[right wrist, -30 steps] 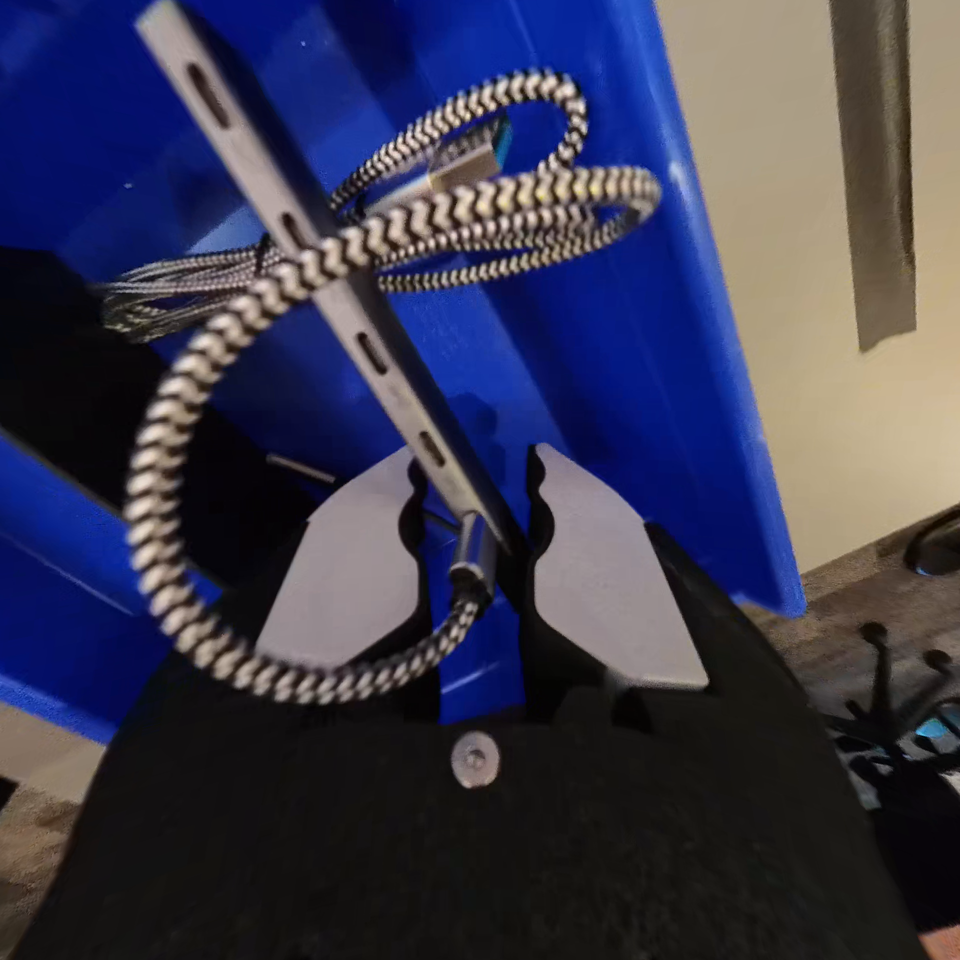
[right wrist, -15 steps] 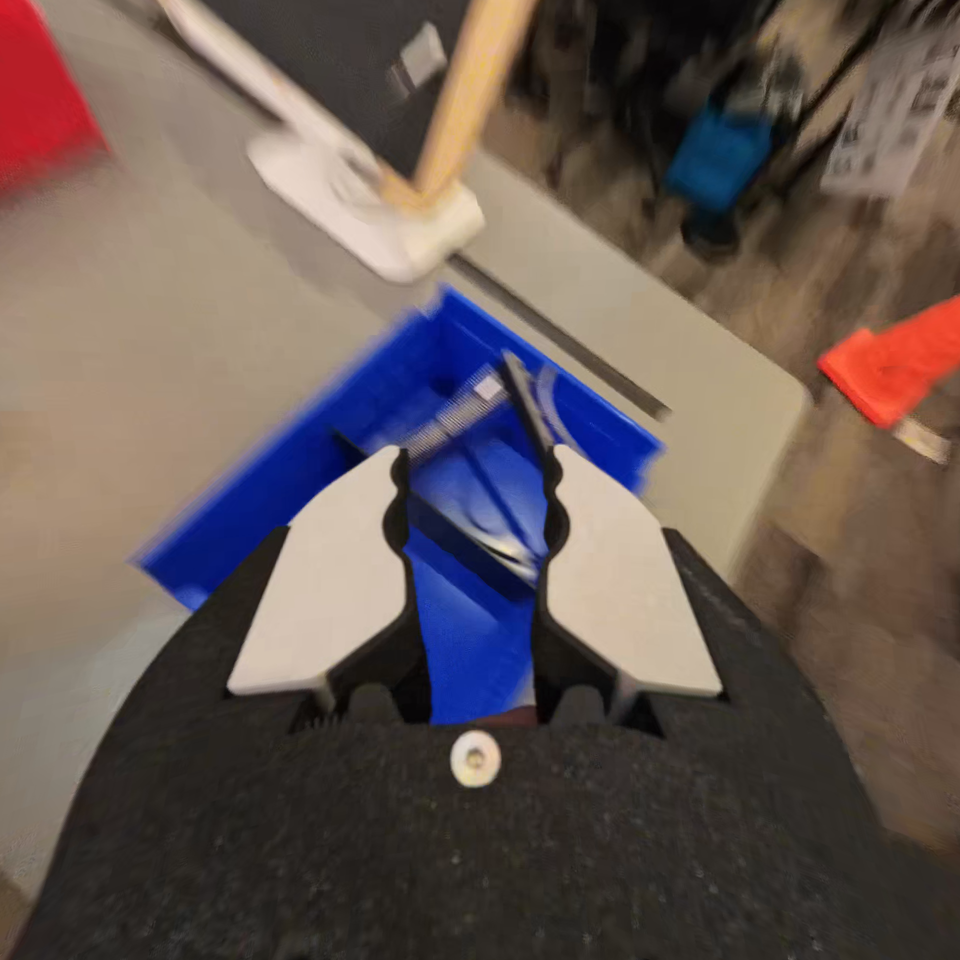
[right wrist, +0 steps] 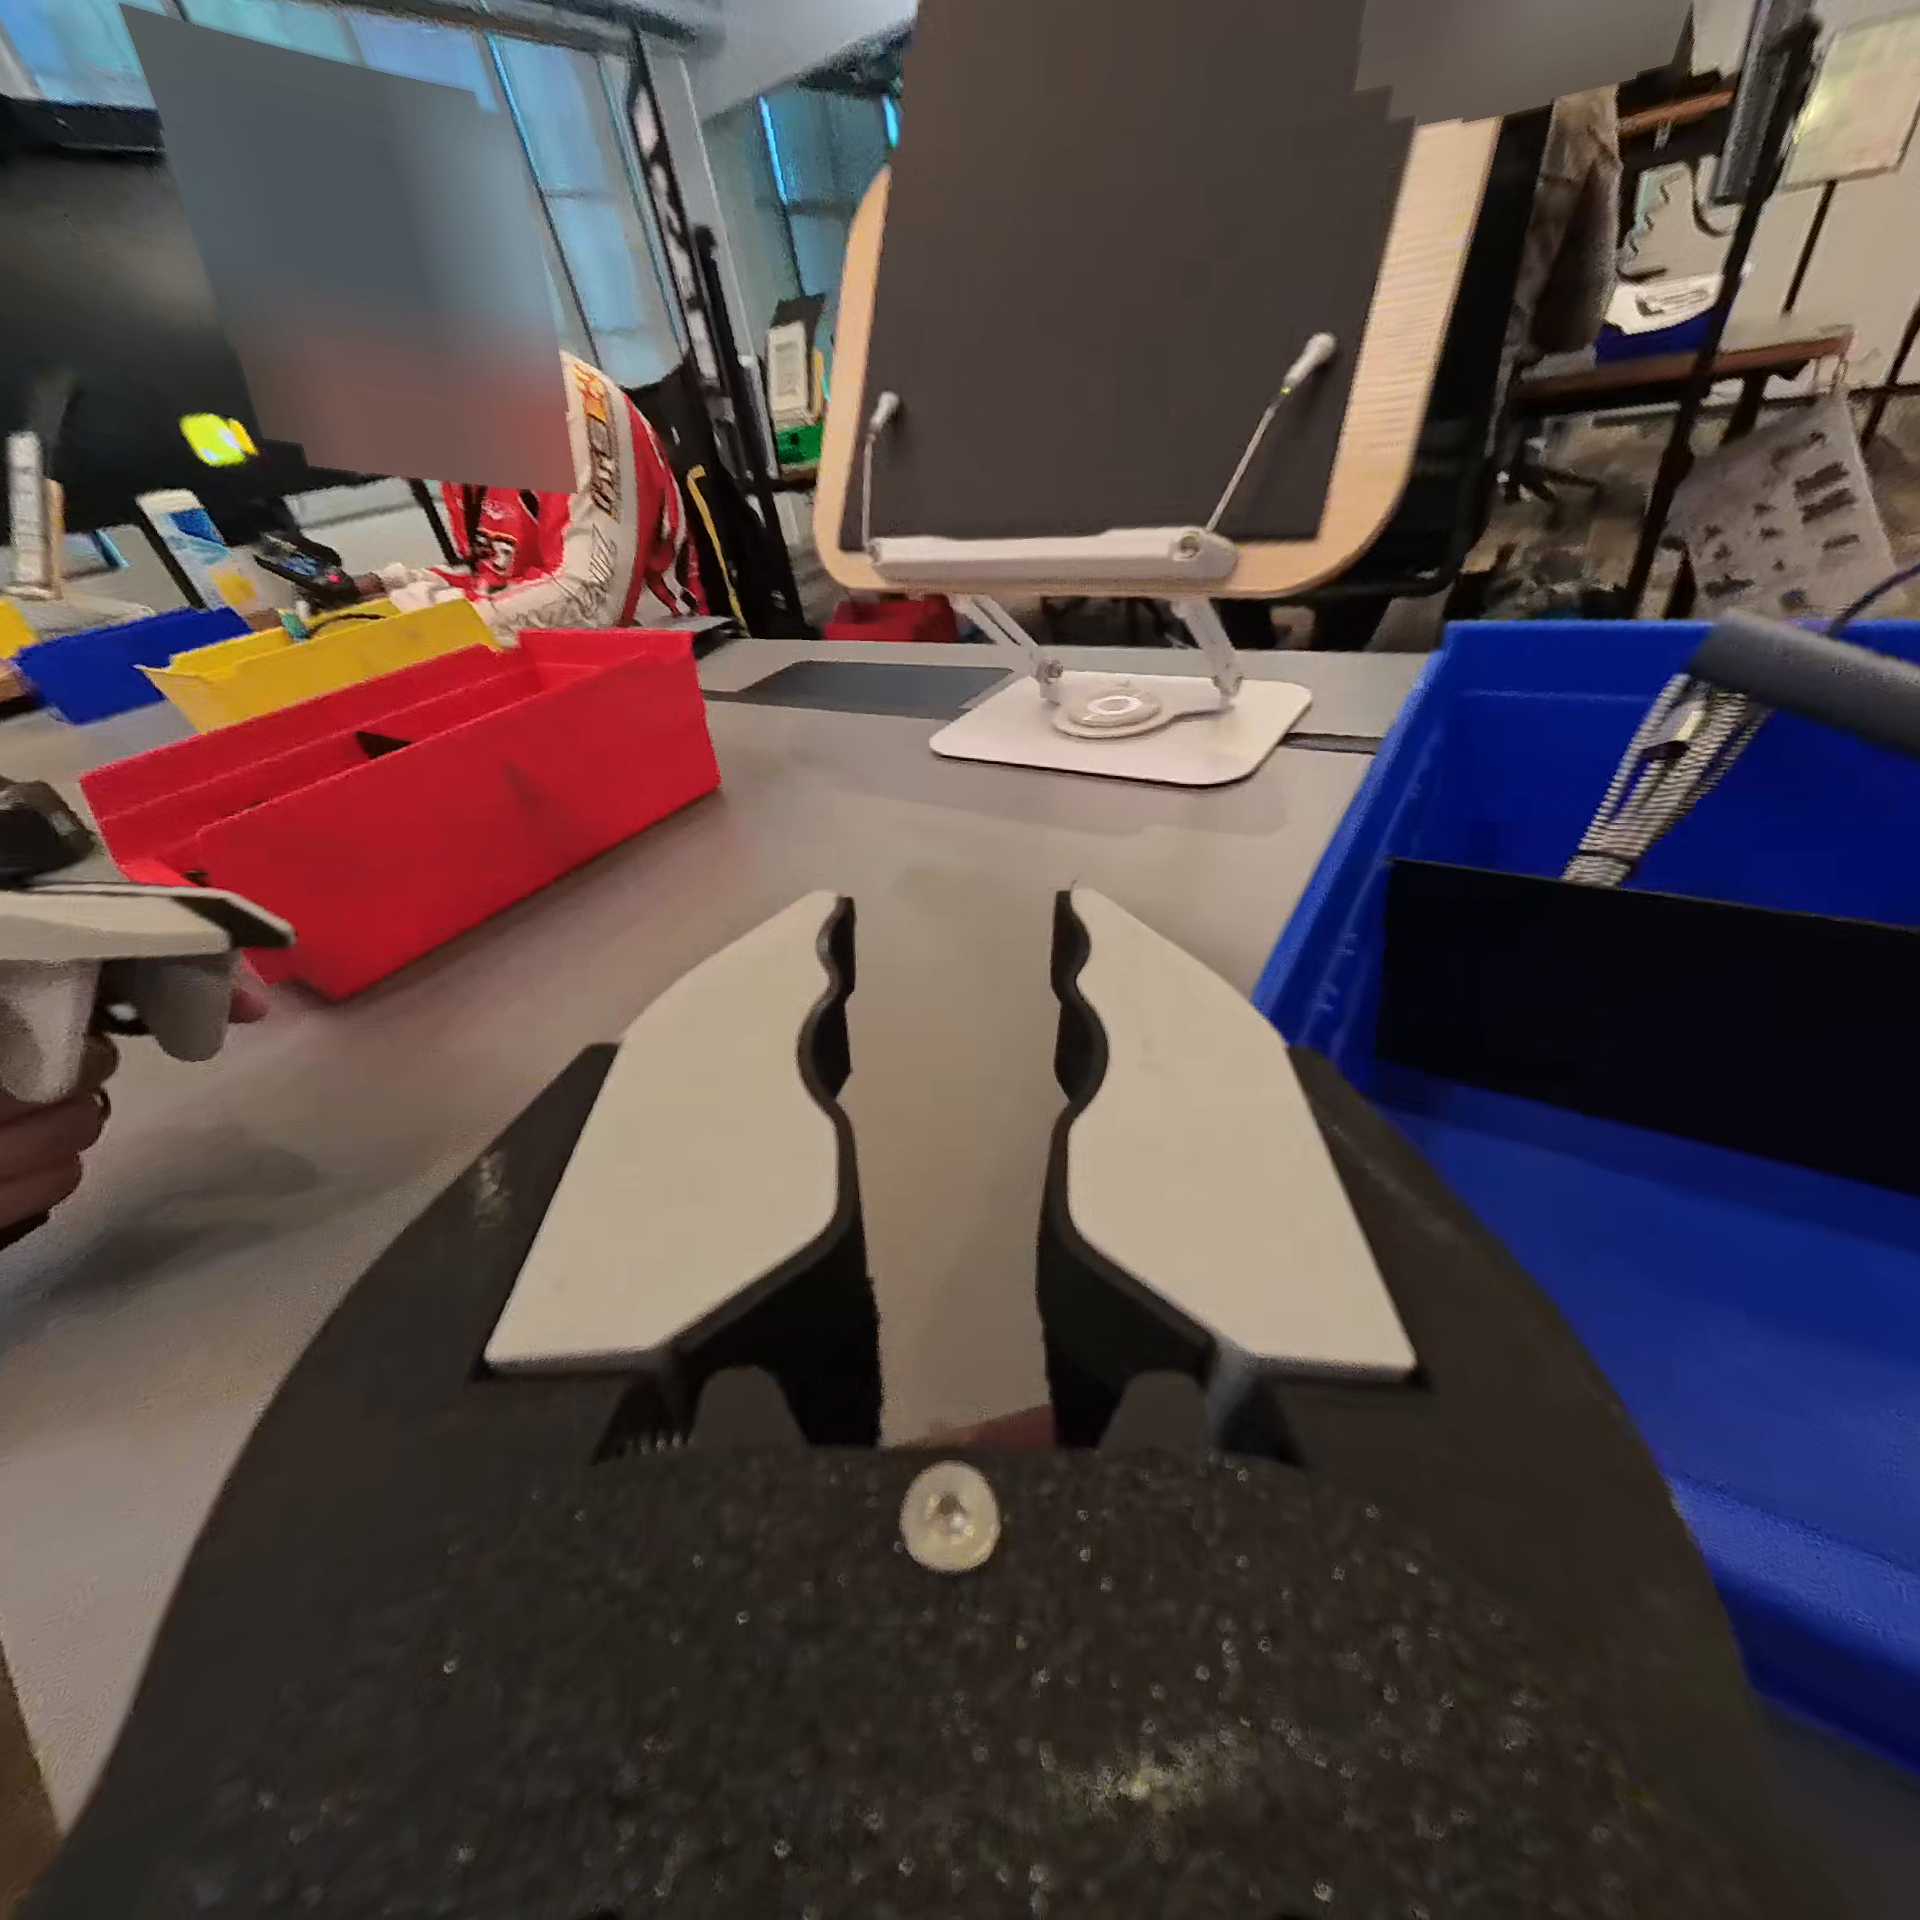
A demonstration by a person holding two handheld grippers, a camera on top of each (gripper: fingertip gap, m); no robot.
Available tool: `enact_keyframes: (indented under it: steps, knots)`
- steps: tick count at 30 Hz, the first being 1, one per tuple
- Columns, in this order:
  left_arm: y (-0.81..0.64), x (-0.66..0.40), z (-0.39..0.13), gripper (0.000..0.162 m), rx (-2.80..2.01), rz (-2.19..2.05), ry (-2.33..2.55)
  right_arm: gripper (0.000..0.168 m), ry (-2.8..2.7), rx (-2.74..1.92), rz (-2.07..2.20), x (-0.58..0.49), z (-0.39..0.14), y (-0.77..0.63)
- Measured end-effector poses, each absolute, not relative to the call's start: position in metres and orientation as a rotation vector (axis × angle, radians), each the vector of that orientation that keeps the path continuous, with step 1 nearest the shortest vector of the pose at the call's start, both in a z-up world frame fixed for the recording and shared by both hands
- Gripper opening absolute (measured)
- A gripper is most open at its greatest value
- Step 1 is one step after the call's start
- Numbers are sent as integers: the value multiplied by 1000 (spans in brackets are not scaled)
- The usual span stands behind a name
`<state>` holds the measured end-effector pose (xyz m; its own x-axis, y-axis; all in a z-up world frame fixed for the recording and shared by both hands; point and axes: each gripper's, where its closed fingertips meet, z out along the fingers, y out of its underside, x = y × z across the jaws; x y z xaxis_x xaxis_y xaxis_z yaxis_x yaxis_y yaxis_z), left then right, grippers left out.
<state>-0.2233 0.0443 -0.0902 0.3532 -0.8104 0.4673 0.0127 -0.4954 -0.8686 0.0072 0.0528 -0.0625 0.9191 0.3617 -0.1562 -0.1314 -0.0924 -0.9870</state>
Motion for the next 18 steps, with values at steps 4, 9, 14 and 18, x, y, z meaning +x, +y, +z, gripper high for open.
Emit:
enact_keyframes:
  steps: [4,9,14,18]
  knots:
    - [49,-227,-97,16,-1813,-1188,698,32,-114,-1581,509,-8,-80,57]
    - [48,-226,-100,19,-1802,-1105,774,31,-151,-1576,545,-20,-80,61]
    - [51,-216,-100,24,-1815,-1168,758,31,-218,-1610,517,-28,-86,59]
    - [46,-223,-63,31,-1781,-1290,784,30,-247,-1605,490,-30,-85,56]
